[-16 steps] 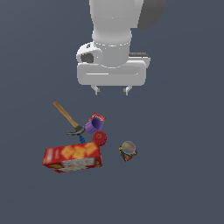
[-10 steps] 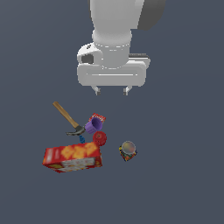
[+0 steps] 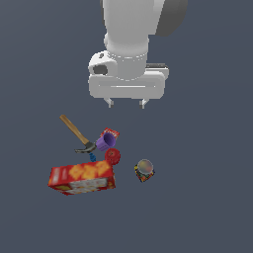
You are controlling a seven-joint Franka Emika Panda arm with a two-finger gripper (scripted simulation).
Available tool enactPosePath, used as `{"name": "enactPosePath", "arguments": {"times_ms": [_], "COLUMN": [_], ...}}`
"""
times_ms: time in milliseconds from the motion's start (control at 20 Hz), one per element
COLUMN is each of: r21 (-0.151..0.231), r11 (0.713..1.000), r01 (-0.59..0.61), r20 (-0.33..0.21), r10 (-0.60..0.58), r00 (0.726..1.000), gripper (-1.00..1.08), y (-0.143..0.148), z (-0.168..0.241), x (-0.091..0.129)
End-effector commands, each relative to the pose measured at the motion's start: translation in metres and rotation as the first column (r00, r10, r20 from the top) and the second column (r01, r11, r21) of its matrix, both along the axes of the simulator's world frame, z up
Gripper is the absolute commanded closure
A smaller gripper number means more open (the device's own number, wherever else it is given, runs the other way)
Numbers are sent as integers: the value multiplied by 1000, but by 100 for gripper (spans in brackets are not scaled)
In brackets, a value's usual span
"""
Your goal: Pick up a designated object from a clutter of objects.
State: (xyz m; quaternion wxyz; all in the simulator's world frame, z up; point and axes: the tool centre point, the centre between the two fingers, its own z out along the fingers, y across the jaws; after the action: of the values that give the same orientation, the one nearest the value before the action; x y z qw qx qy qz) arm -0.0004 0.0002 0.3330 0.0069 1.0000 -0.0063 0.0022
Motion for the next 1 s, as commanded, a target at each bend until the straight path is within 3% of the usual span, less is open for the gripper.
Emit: {"name": "enactPosePath", "arguments": {"times_ms": [0, 550, 950], "r21": [-1, -5, -2], "r11": [1000, 990, 950], "r01": [-8, -139, -314], "r20": [-1, -4, -7], "r10": [8, 139, 314], "r00": [1000, 990, 950], "gripper": [-92, -92, -92], "y": [1, 17, 41], "z": [-3, -48, -117], "x": [2, 35, 71]}}
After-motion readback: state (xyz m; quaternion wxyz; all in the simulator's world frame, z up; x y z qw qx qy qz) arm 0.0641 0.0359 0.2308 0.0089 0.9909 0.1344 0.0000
